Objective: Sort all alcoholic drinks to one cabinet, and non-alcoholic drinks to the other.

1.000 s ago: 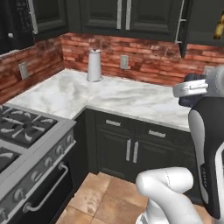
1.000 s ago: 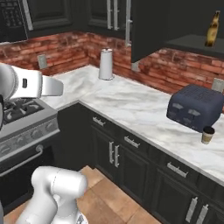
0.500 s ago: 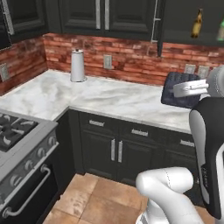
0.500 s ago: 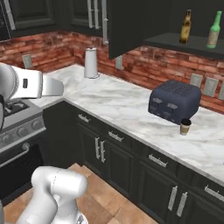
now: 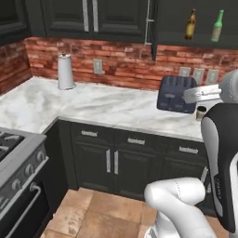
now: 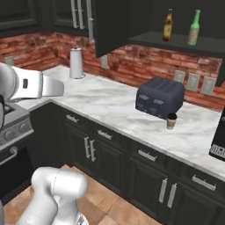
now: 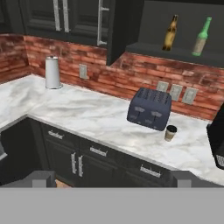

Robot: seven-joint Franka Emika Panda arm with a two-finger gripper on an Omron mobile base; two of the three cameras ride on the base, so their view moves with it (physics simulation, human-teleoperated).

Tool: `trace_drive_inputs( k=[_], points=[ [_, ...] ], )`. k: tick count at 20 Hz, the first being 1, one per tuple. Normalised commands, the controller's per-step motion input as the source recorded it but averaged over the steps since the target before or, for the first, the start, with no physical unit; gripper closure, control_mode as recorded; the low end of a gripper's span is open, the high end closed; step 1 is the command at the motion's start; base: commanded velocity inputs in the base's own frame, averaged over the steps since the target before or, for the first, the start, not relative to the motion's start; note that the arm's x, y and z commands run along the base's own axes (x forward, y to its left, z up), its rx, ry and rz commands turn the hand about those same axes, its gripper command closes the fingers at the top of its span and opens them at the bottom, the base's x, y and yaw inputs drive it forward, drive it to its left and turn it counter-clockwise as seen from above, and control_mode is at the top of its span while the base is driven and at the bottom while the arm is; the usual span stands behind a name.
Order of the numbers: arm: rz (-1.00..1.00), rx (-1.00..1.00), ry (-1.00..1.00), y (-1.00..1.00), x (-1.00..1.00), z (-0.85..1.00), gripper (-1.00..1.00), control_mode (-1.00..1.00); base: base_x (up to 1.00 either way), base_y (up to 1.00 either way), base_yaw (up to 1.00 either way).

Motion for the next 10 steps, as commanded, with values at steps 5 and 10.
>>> trace_drive_inputs(
  k=[5, 10],
  points=[
    [0.00, 0.00, 0.00, 0.00, 0.00, 0.00, -1.00, 1.00, 0.02, -0.34, -0.34],
    [0.00, 0.00, 0.00, 0.00, 0.00, 0.00, -1.00, 1.00, 0.01, -0.33, -0.36]
  ],
)
